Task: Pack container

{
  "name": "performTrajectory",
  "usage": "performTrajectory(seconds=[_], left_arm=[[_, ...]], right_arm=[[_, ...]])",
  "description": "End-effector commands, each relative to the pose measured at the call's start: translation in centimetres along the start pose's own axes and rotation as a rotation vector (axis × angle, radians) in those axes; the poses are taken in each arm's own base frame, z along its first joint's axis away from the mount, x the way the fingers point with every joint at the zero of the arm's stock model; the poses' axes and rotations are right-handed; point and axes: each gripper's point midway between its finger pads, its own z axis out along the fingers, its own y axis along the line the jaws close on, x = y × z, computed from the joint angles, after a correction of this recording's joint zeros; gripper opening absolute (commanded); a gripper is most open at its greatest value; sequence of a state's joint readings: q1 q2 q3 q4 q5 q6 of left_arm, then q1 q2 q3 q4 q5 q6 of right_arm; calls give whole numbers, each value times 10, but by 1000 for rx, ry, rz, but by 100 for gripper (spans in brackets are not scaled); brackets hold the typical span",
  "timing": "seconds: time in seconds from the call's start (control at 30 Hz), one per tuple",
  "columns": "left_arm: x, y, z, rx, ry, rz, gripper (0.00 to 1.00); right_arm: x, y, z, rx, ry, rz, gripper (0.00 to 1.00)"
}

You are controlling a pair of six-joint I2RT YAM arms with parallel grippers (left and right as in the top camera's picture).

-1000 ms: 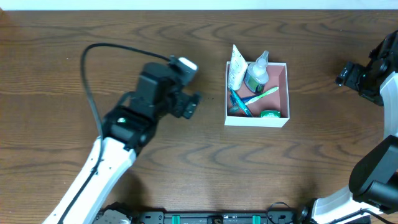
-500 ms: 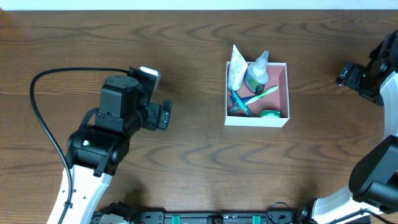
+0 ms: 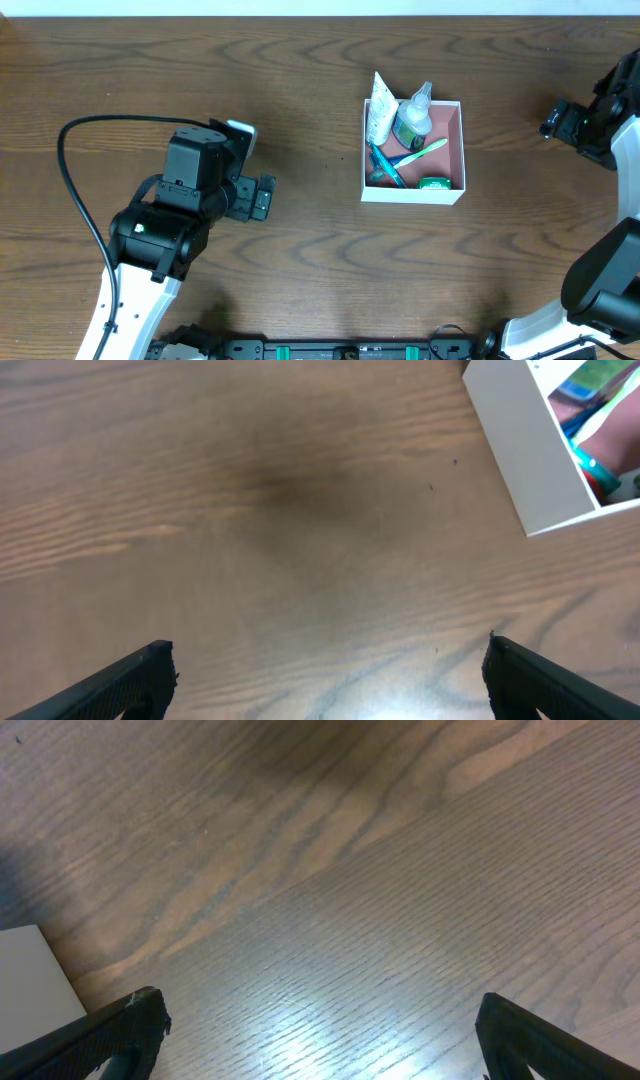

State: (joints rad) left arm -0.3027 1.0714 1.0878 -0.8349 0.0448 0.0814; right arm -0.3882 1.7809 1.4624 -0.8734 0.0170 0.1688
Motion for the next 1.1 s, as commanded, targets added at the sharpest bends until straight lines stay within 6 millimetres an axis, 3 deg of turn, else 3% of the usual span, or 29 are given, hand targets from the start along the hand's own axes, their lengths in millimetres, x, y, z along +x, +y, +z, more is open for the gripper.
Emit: performTrajectory(seconds=[0.0,0.27,0.5,0.6,0.77,1.07], left_arm=[[0,-2,-2,15,0,-9,98],[2,2,-14,22,-147,-31,98],[47,24,-14,-28,-307,-111,98],[56,33,-19,-70,-411,-129,98],[59,44,-36,-139,-599,-139,98],[55,60,-52,-231,-751,-136,98]], right_arm=[[1,-3,3,8,7,13,99],[1,-3,3,8,7,13,99],[1,-3,3,8,7,13,99],[1,-3,3,8,7,13,99],[1,-3,3,8,7,14,99],[1,-3,3,8,7,13,99]])
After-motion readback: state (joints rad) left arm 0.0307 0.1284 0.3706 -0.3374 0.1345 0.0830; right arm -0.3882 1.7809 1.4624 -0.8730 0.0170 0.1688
